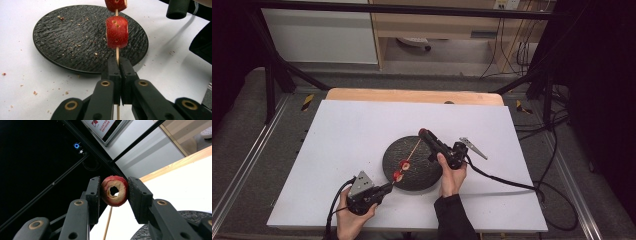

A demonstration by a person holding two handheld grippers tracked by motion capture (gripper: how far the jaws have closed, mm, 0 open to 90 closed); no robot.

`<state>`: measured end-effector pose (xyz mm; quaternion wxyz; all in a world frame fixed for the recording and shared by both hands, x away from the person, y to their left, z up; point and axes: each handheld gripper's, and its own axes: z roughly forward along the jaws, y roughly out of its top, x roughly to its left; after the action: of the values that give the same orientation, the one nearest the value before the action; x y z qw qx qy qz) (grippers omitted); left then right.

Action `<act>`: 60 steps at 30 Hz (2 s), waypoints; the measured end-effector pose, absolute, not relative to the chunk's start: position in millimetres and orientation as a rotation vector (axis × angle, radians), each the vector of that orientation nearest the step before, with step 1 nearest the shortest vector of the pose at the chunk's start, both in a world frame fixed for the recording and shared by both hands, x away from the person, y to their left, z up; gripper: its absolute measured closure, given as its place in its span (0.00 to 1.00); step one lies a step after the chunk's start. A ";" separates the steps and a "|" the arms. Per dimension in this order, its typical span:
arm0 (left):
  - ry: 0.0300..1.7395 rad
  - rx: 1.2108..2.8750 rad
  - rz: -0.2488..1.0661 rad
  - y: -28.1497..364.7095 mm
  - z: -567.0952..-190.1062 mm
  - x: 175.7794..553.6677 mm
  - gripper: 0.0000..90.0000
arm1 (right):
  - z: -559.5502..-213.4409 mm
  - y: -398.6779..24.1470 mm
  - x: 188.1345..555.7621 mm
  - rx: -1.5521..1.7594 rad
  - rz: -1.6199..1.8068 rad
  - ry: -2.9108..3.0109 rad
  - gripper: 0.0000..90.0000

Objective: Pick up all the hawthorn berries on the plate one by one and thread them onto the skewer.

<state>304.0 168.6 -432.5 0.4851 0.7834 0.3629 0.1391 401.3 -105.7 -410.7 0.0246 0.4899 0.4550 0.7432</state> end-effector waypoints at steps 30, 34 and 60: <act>0.957 1.803 0.331 145.9 -425.0 310.1 0.98 | -411.2 -104.2 402.8 1.499 2.335 1.319 0.72; 0.965 1.801 0.330 144.3 -425.2 309.5 0.98 | -410.3 -104.5 403.8 1.503 2.338 1.306 0.72; 0.979 1.770 0.298 128.2 -421.0 326.7 0.98 | -417.1 -101.0 395.9 1.523 2.316 1.394 0.72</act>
<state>326.7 128.2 -421.0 0.5214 0.7387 0.4086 0.1244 395.9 -101.0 -417.1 0.0193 0.4908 0.4490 0.7464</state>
